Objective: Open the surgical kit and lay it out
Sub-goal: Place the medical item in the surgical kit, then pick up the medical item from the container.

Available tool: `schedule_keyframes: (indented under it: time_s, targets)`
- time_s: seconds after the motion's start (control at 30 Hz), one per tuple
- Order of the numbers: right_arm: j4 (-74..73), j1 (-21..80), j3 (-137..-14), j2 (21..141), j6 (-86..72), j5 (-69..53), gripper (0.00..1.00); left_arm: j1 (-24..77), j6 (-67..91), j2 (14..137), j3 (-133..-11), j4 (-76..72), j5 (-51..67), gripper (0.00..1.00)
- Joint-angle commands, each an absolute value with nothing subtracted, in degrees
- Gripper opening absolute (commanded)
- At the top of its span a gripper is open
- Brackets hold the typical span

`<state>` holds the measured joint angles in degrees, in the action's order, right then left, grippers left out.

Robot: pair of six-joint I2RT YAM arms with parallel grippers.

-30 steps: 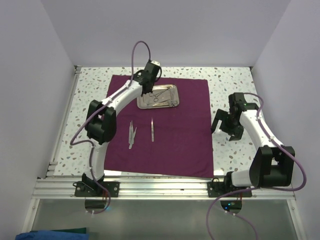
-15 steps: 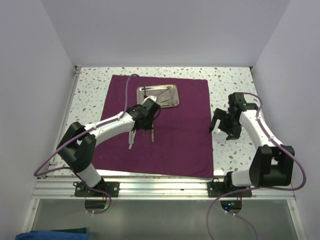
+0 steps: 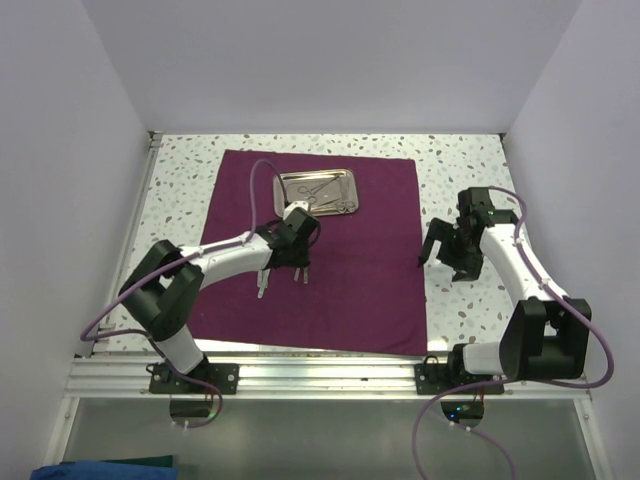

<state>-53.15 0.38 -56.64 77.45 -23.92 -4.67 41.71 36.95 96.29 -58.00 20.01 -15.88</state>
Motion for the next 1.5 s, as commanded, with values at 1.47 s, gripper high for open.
schedule_keyframes:
  time_s: [1.47]
  targets:
    - [-58.9, 0.7, -61.1, 76.2, -25.8, 1.6, 0.98, 27.8, 1.6, 133.3, -104.7, 20.7, 15.3, 0.58]
